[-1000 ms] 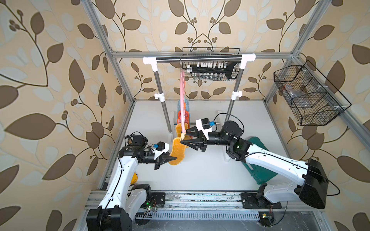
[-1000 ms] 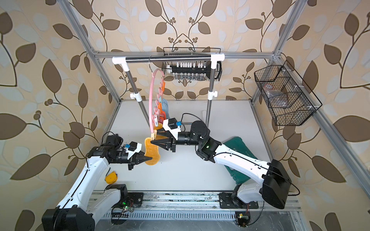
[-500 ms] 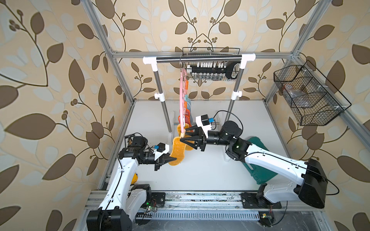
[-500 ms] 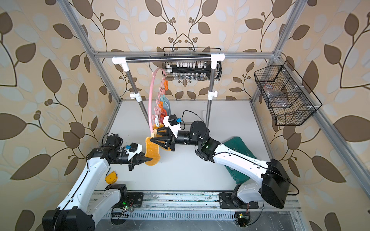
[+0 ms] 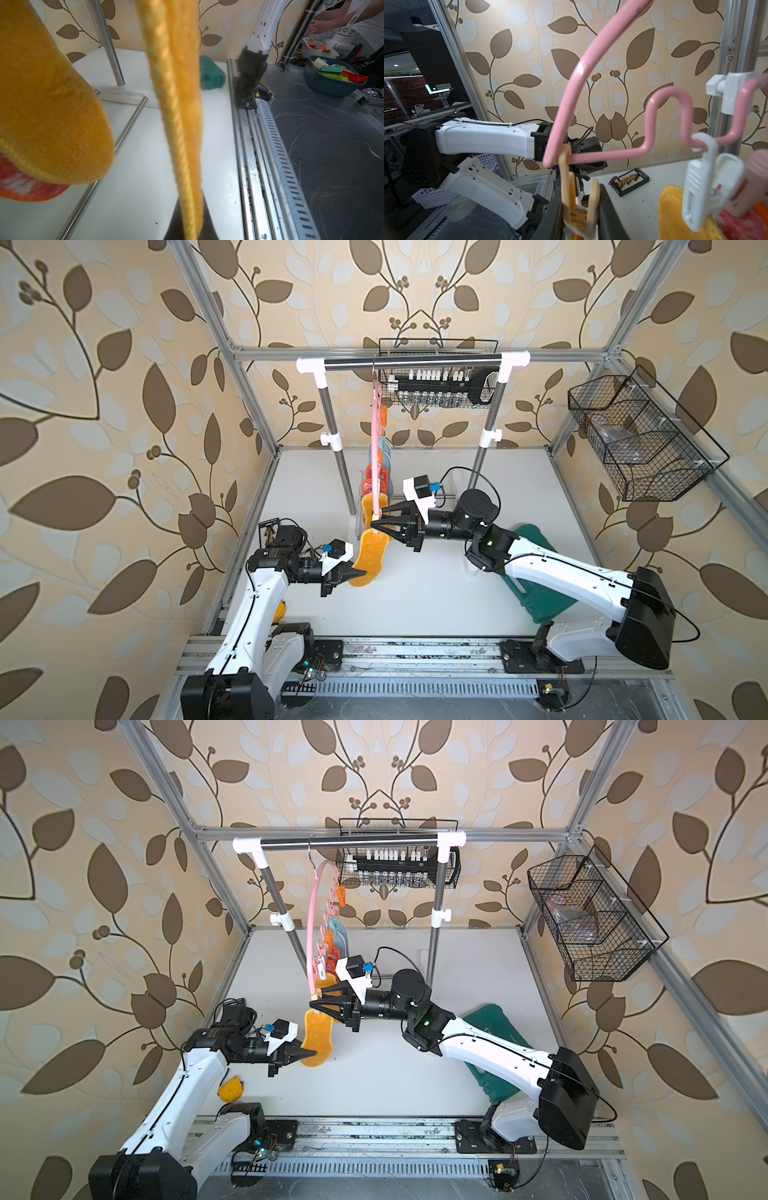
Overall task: Take the shoe insoles off the hanger
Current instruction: Open the clamp at the hanger.
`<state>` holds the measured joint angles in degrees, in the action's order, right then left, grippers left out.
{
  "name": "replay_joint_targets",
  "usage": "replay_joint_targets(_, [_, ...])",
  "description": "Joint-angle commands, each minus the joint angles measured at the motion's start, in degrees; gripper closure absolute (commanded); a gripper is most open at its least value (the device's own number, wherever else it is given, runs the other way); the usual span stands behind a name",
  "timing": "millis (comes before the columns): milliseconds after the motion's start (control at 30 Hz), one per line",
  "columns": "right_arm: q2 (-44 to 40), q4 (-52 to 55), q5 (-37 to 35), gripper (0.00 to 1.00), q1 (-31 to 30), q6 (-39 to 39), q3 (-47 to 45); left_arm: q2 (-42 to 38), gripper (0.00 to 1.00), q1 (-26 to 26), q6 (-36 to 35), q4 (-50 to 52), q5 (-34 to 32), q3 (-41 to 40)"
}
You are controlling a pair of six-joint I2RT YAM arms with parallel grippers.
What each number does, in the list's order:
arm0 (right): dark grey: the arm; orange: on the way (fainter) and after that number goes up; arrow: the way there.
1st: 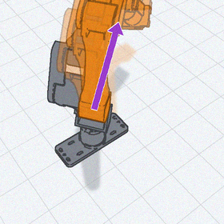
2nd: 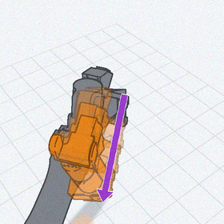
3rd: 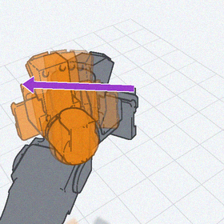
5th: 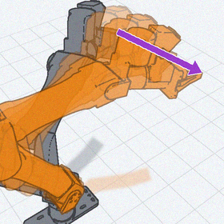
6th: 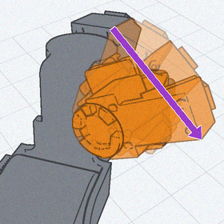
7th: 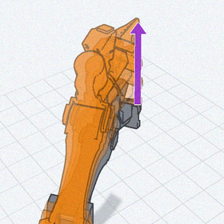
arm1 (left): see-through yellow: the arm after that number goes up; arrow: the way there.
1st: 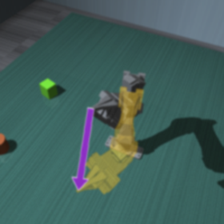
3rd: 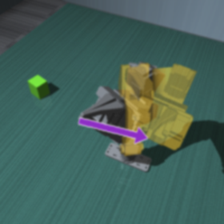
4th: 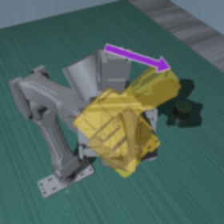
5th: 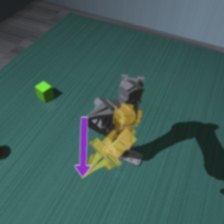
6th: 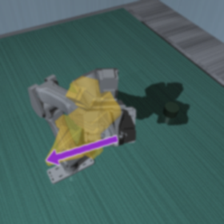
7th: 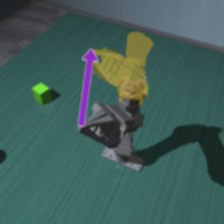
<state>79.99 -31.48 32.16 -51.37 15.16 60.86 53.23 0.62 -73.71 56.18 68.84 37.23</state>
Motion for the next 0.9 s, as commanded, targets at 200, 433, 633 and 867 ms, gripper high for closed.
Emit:
replay_joint_targets(200, [0.01,0.92,0.16,0.75,0.8,-2.2,2.24,-0.3,1.0,-0.45,-3.0,-1.99,-5.11,-3.53])
replay_joint_targets(433, [-0.87,7.81,-0.99,0.63,1.07,-8.35,1.67,-2.11,1.0,-0.36,5.77,-7.75,-12.29,-4.51])
replay_joint_targets(633, [-1.06,8.68,-1.93,0.56,2.22,-9.88,-0.05,-1.26,1.0,-0.34,5.27,-7.76,-14.38,-4.86])
replay_joint_targets(867, [-1.49,8.28,-2.95,0.42,3.49,-9.6,-2.68,-1.82,1.0,-0.36,2.34,-6.7,-13.99,-6.31])
